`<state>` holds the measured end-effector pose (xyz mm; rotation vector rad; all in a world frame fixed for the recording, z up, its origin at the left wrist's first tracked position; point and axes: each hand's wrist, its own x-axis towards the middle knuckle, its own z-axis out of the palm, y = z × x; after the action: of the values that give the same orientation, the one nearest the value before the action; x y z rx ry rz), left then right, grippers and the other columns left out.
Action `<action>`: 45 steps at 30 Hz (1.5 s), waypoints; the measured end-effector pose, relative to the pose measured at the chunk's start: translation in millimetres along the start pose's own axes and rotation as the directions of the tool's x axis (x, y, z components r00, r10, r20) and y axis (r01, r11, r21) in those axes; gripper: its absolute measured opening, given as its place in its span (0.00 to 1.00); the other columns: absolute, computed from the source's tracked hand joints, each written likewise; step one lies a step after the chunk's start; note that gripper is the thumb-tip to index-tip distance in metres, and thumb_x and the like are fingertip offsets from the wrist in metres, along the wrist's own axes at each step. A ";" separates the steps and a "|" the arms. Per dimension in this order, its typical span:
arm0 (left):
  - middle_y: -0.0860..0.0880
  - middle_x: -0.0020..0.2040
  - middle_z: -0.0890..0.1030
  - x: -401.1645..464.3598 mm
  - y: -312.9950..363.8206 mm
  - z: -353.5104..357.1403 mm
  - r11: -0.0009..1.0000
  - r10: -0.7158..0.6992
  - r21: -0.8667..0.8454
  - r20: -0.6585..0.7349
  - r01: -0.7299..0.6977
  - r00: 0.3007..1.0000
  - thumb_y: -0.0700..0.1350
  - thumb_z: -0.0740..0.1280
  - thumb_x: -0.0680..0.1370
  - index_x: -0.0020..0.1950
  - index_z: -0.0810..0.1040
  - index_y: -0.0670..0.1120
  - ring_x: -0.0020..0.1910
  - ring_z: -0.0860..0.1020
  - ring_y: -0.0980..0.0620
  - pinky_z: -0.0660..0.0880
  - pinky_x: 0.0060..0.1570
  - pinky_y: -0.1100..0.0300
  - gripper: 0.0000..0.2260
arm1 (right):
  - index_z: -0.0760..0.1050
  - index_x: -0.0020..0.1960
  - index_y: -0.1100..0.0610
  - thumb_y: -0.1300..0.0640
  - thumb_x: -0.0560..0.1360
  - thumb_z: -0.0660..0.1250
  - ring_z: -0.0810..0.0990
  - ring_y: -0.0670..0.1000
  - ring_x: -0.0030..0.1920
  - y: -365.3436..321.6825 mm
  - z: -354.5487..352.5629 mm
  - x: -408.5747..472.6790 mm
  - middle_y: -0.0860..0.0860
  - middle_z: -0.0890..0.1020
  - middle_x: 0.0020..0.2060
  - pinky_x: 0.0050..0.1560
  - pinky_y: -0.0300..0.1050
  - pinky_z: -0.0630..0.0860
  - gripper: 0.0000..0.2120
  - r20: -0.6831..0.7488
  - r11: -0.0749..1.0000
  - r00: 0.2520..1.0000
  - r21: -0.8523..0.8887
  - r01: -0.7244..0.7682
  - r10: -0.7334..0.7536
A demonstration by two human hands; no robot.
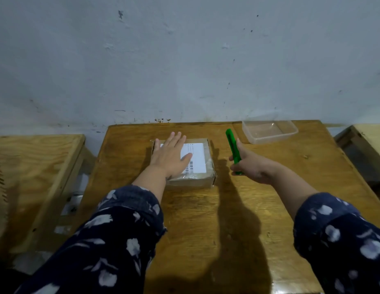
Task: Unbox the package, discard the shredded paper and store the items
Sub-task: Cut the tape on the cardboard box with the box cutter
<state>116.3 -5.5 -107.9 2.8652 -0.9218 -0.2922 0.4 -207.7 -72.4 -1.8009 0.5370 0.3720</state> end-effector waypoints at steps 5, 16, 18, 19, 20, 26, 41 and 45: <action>0.52 0.80 0.44 -14.4 27.5 7.7 0.997 0.064 -0.042 -0.023 -0.065 0.998 0.59 0.47 0.82 0.79 0.45 0.50 0.78 0.41 0.53 0.38 0.74 0.45 0.28 | 0.36 0.76 0.46 0.72 0.76 0.59 0.75 0.52 0.46 16.9 11.1 -34.5 0.55 0.73 0.60 0.51 0.51 0.78 0.43 -0.022 1.000 1.000 -0.005 0.007 -0.008; 0.52 0.79 0.43 -24.7 37.0 28.9 0.998 0.044 0.045 -0.068 -0.041 0.997 0.59 0.41 0.81 0.79 0.44 0.50 0.77 0.39 0.54 0.39 0.75 0.44 0.27 | 0.57 0.75 0.47 0.58 0.80 0.59 0.78 0.48 0.35 16.4 52.1 -40.7 0.51 0.80 0.43 0.37 0.48 0.81 0.26 -0.406 0.966 0.892 -0.233 0.109 -0.199; 0.52 0.79 0.44 -24.5 37.0 30.1 0.998 0.043 0.048 -0.078 -0.039 0.996 0.59 0.41 0.81 0.79 0.44 0.50 0.77 0.39 0.53 0.39 0.75 0.44 0.27 | 0.59 0.75 0.48 0.58 0.80 0.59 0.77 0.49 0.37 13.2 57.3 -36.3 0.53 0.82 0.47 0.41 0.50 0.81 0.25 -0.431 0.948 0.874 -0.305 0.094 -0.226; 0.52 0.79 0.44 -24.8 36.9 30.3 0.998 0.042 0.045 -0.079 -0.039 0.996 0.59 0.41 0.81 0.79 0.44 0.50 0.77 0.40 0.53 0.39 0.75 0.44 0.27 | 0.59 0.75 0.48 0.58 0.80 0.60 0.78 0.50 0.38 11.6 59.8 -34.3 0.54 0.82 0.49 0.43 0.52 0.81 0.25 -0.434 0.935 0.869 -0.344 0.083 -0.236; 0.52 0.79 0.44 -25.1 36.8 30.2 0.998 0.041 0.042 -0.078 -0.038 0.996 0.59 0.41 0.81 0.79 0.44 0.50 0.77 0.40 0.53 0.39 0.75 0.44 0.27 | 0.60 0.75 0.49 0.57 0.80 0.60 0.78 0.50 0.38 10.4 62.1 -32.3 0.54 0.83 0.50 0.44 0.53 0.81 0.24 -0.435 0.926 0.868 -0.371 0.069 -0.239; 0.52 0.80 0.44 -23.5 36.7 30.7 0.998 0.039 0.048 -0.074 -0.036 0.997 0.59 0.41 0.82 0.79 0.44 0.50 0.77 0.40 0.54 0.39 0.75 0.44 0.27 | 0.60 0.75 0.48 0.56 0.80 0.59 0.83 0.58 0.44 5.9 68.5 -25.7 0.56 0.83 0.50 0.45 0.56 0.81 0.24 -0.458 0.913 0.867 -0.409 -0.010 -0.196; 0.51 0.80 0.45 -22.2 36.7 32.5 0.996 0.046 0.081 -0.093 -0.038 0.995 0.58 0.41 0.82 0.79 0.45 0.49 0.78 0.41 0.52 0.40 0.74 0.44 0.27 | 0.65 0.67 0.53 0.59 0.78 0.58 0.81 0.58 0.49 -31.3 64.9 -6.6 0.59 0.78 0.56 0.48 0.55 0.81 0.18 -0.464 0.935 0.884 -0.336 -0.116 -0.057; 0.50 0.80 0.44 -21.9 36.1 34.0 0.995 0.045 0.097 -0.083 -0.037 0.995 0.58 0.41 0.82 0.79 0.44 0.49 0.78 0.41 0.52 0.40 0.74 0.43 0.27 | 0.72 0.67 0.55 0.62 0.78 0.57 0.80 0.54 0.47 -35.5 61.7 -6.9 0.57 0.80 0.55 0.44 0.47 0.80 0.18 -0.412 0.893 0.908 -0.435 -0.115 -0.083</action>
<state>71.1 -23.6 -131.7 2.9143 -1.0035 -0.1234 14.8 -139.1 -57.8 -2.3540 0.8184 0.1139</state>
